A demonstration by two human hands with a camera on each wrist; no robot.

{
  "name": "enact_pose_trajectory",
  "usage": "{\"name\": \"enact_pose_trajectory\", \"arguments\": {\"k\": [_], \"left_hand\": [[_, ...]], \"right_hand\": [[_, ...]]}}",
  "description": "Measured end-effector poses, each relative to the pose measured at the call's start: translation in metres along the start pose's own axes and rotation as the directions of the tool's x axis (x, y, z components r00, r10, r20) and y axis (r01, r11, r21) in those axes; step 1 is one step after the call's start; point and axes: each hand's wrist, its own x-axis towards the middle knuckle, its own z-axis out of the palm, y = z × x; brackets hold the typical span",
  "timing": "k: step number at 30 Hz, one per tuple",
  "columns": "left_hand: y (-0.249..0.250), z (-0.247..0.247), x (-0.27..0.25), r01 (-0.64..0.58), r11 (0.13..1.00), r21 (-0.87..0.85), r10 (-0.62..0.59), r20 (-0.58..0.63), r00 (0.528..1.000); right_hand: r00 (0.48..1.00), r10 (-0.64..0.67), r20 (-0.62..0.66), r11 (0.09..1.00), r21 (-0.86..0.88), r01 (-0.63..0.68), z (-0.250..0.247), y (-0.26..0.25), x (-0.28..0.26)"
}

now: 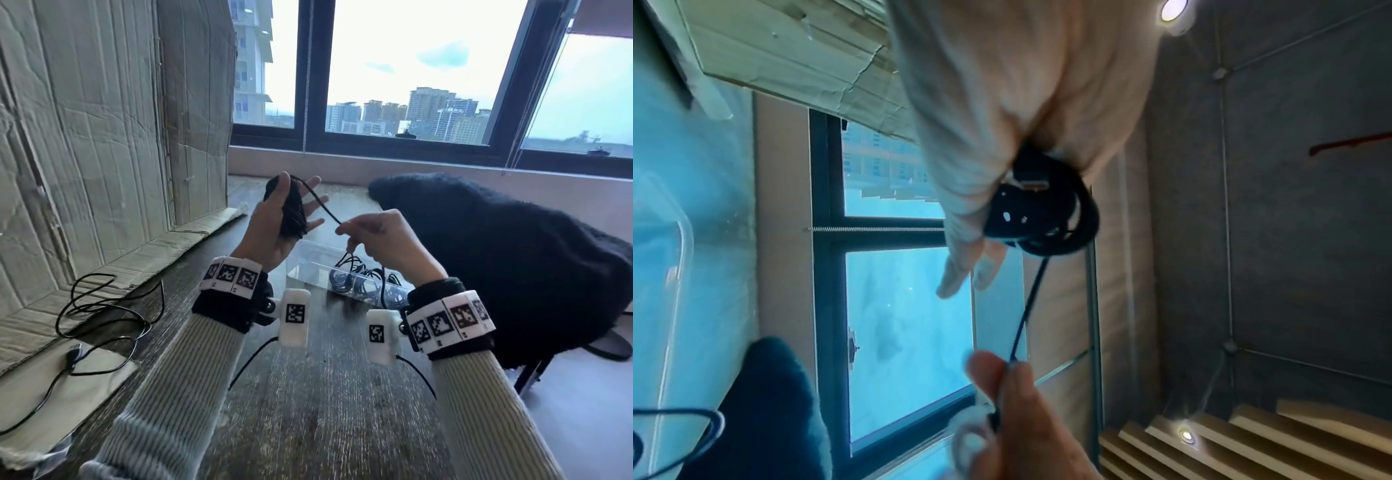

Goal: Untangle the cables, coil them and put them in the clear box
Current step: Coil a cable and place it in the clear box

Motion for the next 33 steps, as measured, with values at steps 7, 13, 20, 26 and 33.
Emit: {"name": "enact_pose_trajectory", "arguments": {"k": [7, 13, 20, 26, 33], "left_hand": [[-0.001, -0.006, 0.005, -0.053, 0.998, 0.024, 0.058, -0.241, 0.969], [-0.001, -0.045, 0.019, -0.197, 0.645, 0.739, 0.426, -0.133, 0.895], [-0.022, -0.025, 0.007, -0.25, 0.181, 0.951, 0.169, 0.221, 0.961], [-0.04, -0.004, -0.001, -0.298, 0.507, 0.809, -0.079, 0.387, 0.919], [-0.047, 0.016, -0.008, -0.228, 0.752, 0.619, 0.023, 0.321, 0.947]], "right_hand": [[0.928, 0.118, 0.354, 0.988, -0.131, -0.076, 0.033, -0.008, -0.007], [0.964, 0.056, 0.258, 0.953, -0.303, 0.026, -0.004, -0.018, -0.012], [0.959, -0.202, 0.198, 0.909, -0.326, 0.259, -0.004, -0.035, -0.013], [0.956, -0.289, -0.059, 0.93, -0.254, 0.265, -0.005, -0.006, 0.002], [0.97, -0.112, -0.214, 0.989, 0.07, 0.129, -0.005, 0.013, 0.003]]}}
